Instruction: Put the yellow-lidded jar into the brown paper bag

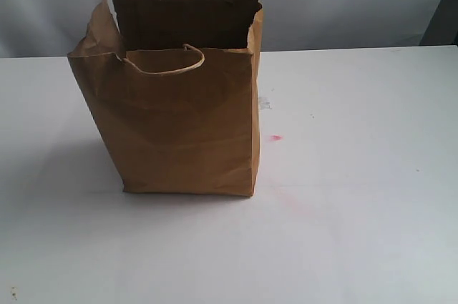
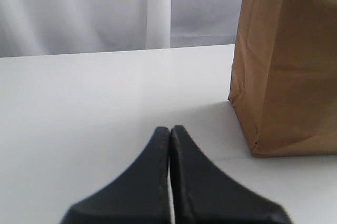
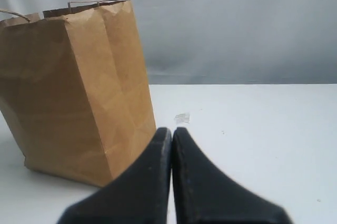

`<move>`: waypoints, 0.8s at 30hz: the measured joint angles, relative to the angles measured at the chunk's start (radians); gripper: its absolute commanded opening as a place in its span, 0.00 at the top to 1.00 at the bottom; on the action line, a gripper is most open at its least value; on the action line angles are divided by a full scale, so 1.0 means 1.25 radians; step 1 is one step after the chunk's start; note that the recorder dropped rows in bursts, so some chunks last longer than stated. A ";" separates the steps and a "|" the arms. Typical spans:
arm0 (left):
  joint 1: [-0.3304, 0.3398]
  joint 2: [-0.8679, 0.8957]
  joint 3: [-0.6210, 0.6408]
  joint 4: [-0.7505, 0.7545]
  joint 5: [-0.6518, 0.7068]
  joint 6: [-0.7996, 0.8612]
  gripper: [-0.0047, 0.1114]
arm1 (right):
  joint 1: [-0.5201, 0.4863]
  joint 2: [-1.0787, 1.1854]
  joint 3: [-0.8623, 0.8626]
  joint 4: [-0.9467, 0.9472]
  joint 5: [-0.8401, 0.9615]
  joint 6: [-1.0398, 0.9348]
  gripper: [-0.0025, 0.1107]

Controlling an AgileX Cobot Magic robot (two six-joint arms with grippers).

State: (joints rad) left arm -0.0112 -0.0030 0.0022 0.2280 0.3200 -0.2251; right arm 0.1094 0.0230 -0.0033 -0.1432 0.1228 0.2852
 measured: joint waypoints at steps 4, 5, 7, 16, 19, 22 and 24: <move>0.000 0.000 0.000 0.000 0.000 0.000 0.95 | 0.000 0.000 0.000 0.011 0.000 -0.013 0.98; 0.000 0.000 0.000 0.000 0.000 0.000 0.95 | 0.000 0.000 0.000 0.013 0.000 -0.014 0.98; 0.000 0.000 0.000 0.000 0.000 0.000 0.95 | 0.000 0.000 0.000 0.013 0.002 -0.017 0.98; 0.000 0.000 0.000 0.000 0.000 0.000 0.95 | 0.000 0.000 0.000 0.013 0.002 -0.018 0.98; 0.000 0.000 0.000 0.000 0.000 0.000 0.95 | 0.000 0.000 0.000 0.013 0.002 -0.018 0.98; 0.000 0.000 0.000 0.000 0.000 0.000 0.95 | 0.000 0.000 0.000 0.013 0.002 -0.018 0.98; 0.000 0.000 0.000 0.000 0.000 0.000 0.95 | 0.000 0.000 0.000 0.013 0.002 -0.018 0.98</move>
